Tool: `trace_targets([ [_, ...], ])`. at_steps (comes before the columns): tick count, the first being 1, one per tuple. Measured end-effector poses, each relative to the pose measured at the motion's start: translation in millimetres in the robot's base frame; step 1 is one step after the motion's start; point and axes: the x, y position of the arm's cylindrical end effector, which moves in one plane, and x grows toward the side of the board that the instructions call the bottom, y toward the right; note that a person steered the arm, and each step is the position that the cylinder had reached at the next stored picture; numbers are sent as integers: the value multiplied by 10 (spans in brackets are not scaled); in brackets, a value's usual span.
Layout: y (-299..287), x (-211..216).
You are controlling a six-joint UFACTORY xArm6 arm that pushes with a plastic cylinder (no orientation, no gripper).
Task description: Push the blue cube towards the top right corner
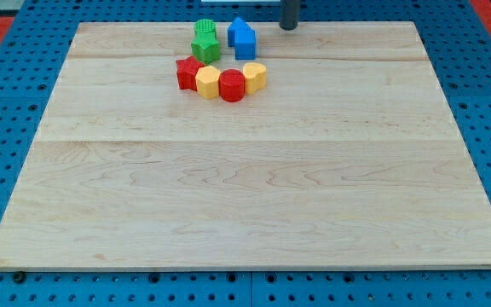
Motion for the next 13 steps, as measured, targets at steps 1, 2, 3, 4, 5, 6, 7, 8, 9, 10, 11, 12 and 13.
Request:
trace_targets([
  [1, -567, 16],
  [2, -1054, 8],
  [3, -1272, 6],
  [4, -1478, 9],
  [5, -1251, 40],
  [6, -1203, 167],
  [7, -1217, 317],
  [8, -1112, 530],
  [9, -991, 601],
  [10, -804, 601],
  [11, -650, 598],
  [12, -238, 540],
  [13, -2, 484],
])
